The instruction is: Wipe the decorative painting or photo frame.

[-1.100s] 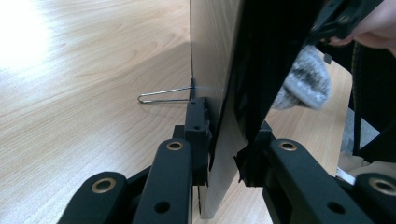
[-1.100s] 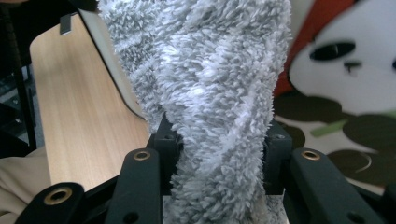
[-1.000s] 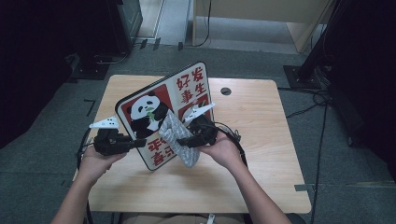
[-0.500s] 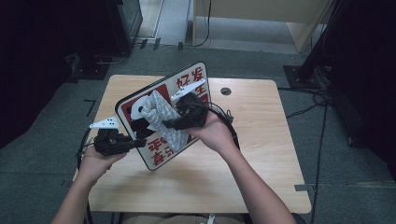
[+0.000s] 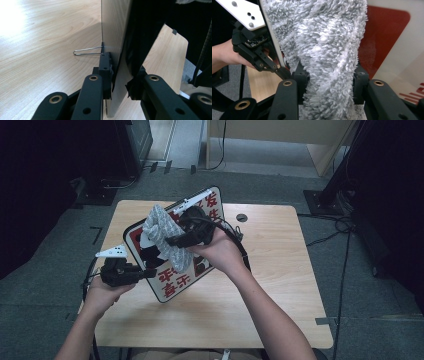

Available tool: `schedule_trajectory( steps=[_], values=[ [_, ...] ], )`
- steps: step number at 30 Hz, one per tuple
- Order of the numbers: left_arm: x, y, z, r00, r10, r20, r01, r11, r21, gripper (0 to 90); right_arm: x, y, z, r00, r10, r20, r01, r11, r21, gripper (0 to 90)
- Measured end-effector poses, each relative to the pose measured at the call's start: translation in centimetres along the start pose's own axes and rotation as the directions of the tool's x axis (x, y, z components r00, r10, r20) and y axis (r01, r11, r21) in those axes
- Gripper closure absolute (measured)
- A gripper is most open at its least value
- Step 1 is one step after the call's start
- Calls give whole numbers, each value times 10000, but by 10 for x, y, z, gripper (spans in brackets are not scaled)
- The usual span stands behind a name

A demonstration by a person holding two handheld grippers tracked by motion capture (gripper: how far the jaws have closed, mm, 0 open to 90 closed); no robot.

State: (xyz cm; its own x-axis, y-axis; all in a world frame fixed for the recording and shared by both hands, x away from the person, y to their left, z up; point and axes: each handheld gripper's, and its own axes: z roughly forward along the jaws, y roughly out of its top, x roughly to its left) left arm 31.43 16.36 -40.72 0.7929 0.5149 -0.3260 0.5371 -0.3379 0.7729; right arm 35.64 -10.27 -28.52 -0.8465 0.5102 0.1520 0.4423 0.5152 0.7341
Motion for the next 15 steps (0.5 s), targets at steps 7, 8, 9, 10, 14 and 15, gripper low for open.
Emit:
schedule_trajectory(
  steps=[7, 8, 9, 10, 14, 15],
  values=[
    [0, 0, 0, 10000, 5, 2, -5, 10000, 3, 778, -1, -4, 3, 10000, 13, 1, -13, 9999, 115, 609],
    [0, 0, 0, 10000, 5, 5, -5, 10000, 4, 777, 0, -5, 4, 10000, 52, -2, -52, 9999, 119, 609],
    [0, 0, 0, 10000, 11, 2, -11, 10000, 8, 777, 0, -6, 4, 10000, 39, -2, -39, 9999, 141, 609],
    [0, 0, 0, 10000, 6, 1, -6, 10000, 7, 777, 0, -7, 5, 10000, 53, -30, -53, 9999, 144, 609],
    [-1, 0, 0, 10000, -2, 18, 2, 10000, 28, 777, 0, -10, 8, 10000, 58, -73, -56, 9998, 185, 609],
    [-1, 0, 0, 10000, 4, 23, -4, 10000, 35, 776, 0, -11, 8, 10000, 59, -46, -59, 9998, 188, 610]
  ],
)
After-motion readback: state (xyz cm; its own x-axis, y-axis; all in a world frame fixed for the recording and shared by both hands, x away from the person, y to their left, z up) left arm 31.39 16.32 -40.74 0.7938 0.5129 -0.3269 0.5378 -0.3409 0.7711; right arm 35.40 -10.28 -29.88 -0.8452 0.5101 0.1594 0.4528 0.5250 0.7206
